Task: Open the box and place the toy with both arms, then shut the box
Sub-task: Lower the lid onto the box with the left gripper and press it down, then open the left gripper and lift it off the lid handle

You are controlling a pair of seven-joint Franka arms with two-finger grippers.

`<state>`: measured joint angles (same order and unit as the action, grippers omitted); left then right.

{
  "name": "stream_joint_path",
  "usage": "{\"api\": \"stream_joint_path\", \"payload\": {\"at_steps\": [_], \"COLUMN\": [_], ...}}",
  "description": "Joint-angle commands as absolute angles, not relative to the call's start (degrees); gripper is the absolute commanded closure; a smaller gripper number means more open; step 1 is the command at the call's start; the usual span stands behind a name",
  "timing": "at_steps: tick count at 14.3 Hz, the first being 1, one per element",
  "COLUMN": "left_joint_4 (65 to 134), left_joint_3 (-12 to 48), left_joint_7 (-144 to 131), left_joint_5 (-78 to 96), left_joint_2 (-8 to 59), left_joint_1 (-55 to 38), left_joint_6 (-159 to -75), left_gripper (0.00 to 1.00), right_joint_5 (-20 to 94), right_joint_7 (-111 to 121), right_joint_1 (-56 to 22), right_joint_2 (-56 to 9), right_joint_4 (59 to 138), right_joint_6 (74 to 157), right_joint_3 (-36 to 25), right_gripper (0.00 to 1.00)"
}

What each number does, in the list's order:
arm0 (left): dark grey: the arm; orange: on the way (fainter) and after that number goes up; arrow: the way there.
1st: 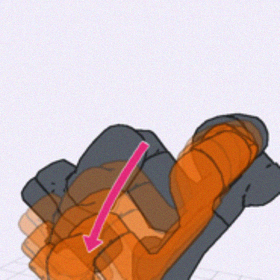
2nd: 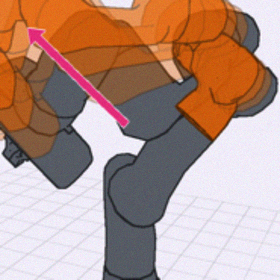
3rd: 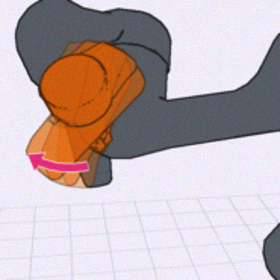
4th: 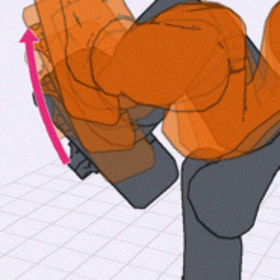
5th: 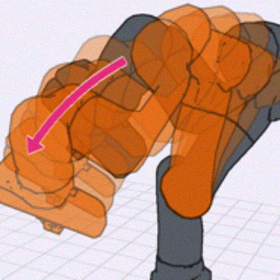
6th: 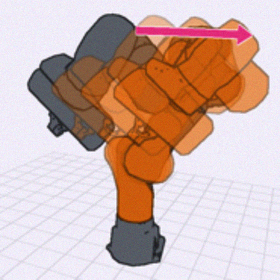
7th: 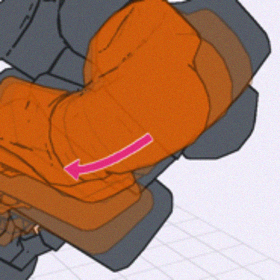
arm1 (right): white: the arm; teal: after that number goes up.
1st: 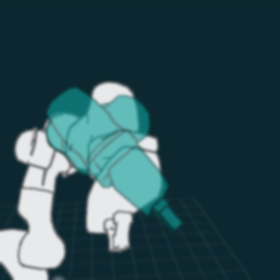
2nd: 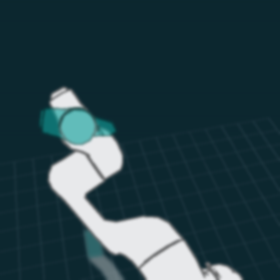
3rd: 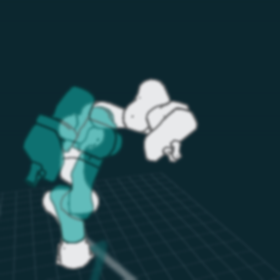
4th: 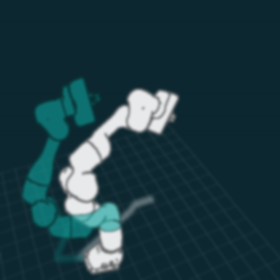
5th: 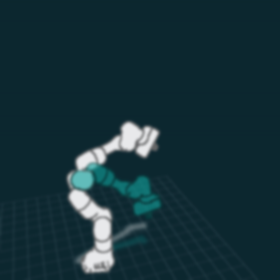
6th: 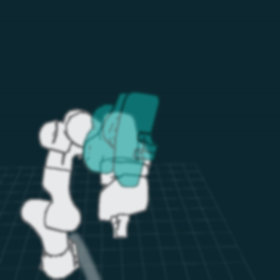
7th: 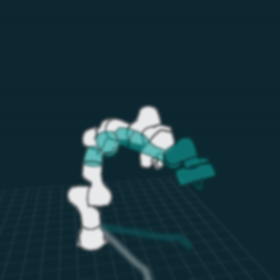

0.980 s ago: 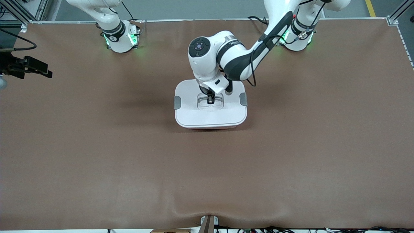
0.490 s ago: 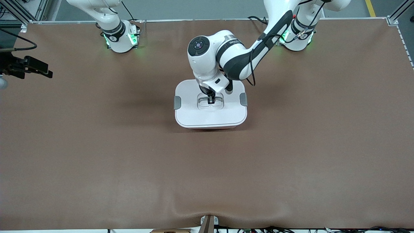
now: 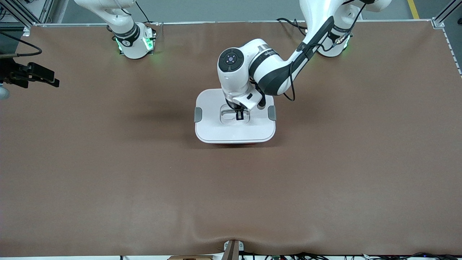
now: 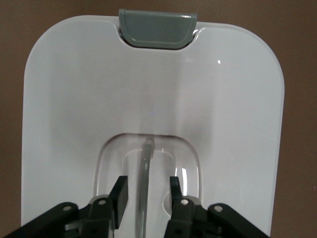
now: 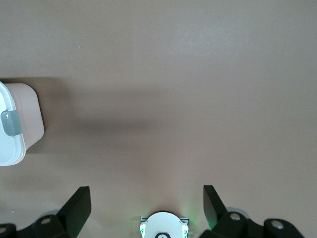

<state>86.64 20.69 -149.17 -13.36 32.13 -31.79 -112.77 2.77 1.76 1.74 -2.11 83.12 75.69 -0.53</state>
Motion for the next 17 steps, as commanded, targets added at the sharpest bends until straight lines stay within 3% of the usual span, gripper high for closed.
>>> {"api": "stream_joint_path", "payload": {"at_steps": [1, 12, 17], "left_joint_4": [86.49, 83.23, 83.23], "left_joint_3": [20.65, 20.74, 20.83], "left_joint_7": [-148.01, -139.32, -123.78], "left_joint_5": [-12.39, -9.84, -9.76], "left_joint_2": [31.12, 27.69, 24.79], "left_joint_1": [-31.82, -26.99, -20.93], "left_joint_6": [-111.89, -110.04, -103.81], "left_gripper": [0.00, 0.00, 0.00], "right_joint_5": [3.34, 3.25, 2.55], "right_joint_7": [1.76, 1.84, 1.76], "right_joint_1": [2.02, 2.02, 2.19], "right_joint_2": [-2.72, -4.13, -4.22], "right_joint_4": [81.83, 81.83, 80.25], "right_joint_6": [75.06, 75.06, 75.15], "right_joint_3": [-0.26, -0.26, -0.35], "right_gripper": [0.00, 0.00, 0.00]}}
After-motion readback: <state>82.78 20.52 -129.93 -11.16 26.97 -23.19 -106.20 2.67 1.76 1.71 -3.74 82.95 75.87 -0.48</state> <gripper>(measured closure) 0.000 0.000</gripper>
